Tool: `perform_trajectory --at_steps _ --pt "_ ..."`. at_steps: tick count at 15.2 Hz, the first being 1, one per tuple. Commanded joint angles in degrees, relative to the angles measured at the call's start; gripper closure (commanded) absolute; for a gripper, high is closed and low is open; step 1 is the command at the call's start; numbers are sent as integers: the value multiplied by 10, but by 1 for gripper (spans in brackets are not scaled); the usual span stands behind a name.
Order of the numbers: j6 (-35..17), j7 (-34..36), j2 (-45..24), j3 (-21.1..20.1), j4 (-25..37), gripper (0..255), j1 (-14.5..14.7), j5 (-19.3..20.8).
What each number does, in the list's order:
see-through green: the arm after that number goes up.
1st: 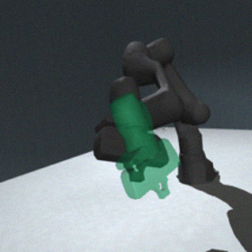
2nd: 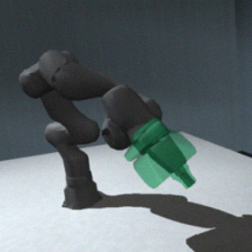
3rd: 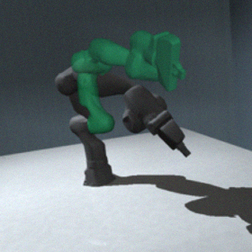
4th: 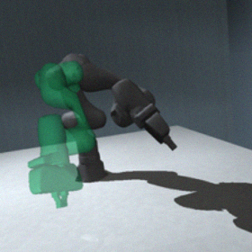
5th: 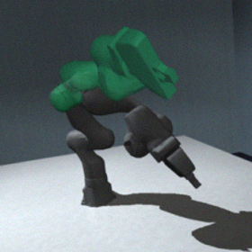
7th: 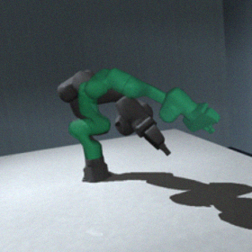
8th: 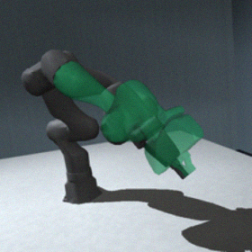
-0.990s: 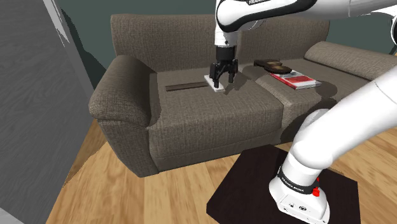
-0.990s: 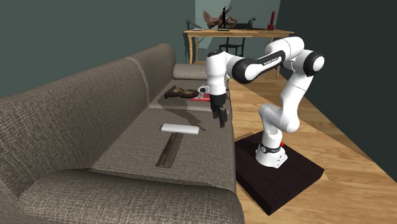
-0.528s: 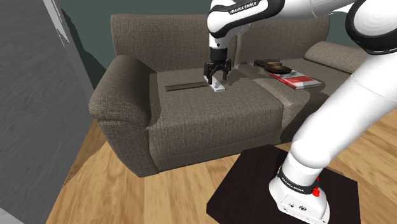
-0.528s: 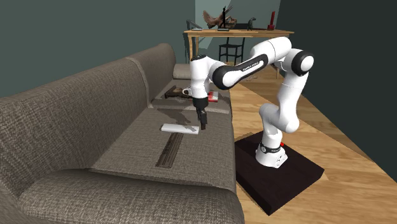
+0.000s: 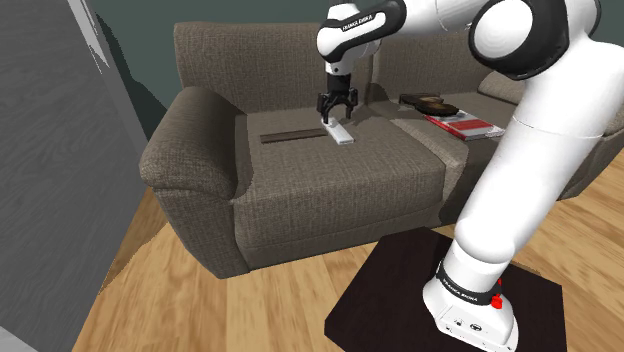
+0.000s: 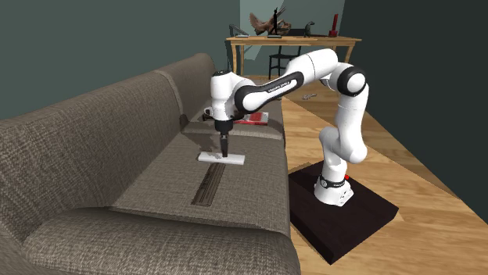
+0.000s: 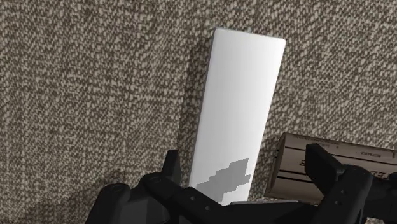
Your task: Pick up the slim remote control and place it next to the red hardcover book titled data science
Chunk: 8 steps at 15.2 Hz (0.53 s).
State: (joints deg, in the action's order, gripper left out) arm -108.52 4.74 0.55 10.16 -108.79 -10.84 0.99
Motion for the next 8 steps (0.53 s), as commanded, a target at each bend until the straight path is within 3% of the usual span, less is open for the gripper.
perform_trajectory --at_steps 1,8 --pt "-4 3 -32 6 35 0 -6 -2" --pt "-56 2 -42 6 -6 0 -7 -4"
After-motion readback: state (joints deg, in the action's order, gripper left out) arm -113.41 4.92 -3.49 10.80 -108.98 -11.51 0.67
